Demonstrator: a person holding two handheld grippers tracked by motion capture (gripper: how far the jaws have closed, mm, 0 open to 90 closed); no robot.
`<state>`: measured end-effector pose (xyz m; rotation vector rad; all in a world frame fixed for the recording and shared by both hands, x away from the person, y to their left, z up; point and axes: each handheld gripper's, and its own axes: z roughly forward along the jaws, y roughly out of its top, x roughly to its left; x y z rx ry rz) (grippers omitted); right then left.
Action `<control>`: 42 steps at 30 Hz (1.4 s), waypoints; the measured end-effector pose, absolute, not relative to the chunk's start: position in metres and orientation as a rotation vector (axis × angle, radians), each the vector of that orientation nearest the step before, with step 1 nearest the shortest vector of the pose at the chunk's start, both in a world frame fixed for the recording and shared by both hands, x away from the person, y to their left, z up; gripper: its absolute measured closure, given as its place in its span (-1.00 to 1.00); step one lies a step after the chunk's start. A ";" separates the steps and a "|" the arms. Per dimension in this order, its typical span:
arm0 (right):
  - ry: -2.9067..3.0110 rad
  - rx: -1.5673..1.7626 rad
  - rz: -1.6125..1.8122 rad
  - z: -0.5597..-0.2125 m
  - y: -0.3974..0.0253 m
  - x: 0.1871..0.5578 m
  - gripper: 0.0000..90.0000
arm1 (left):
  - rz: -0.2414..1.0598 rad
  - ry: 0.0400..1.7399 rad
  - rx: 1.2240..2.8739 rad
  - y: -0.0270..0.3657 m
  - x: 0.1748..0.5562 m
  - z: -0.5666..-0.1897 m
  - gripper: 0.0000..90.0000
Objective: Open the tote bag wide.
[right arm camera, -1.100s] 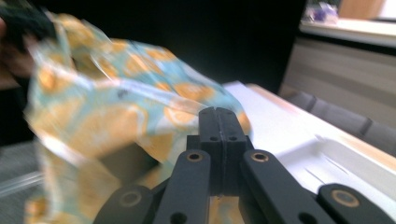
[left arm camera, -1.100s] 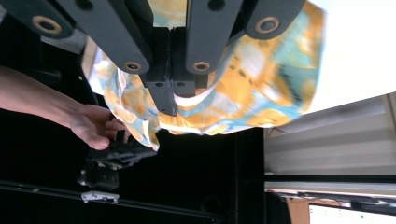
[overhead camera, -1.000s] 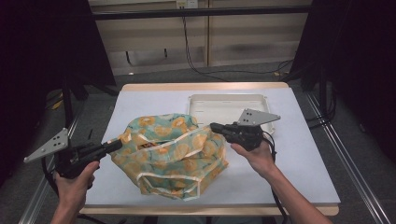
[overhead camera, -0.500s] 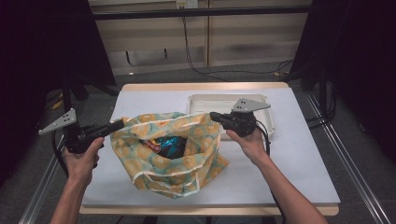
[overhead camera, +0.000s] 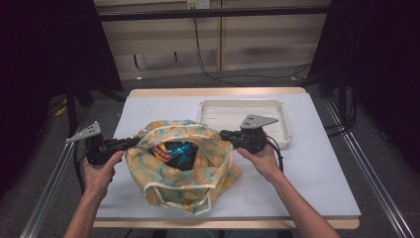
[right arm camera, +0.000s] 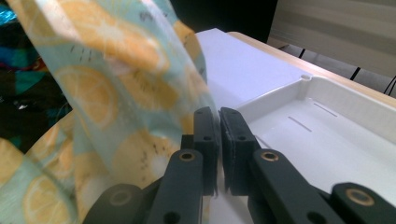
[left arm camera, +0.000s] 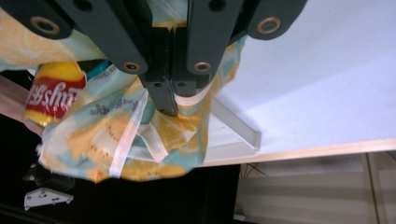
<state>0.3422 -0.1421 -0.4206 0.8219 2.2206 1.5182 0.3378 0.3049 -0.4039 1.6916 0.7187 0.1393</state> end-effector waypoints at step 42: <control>2.210 0.602 1.657 -0.365 -0.103 0.332 1.00 | 0.206 0.598 1.646 0.316 0.312 -0.375 0.99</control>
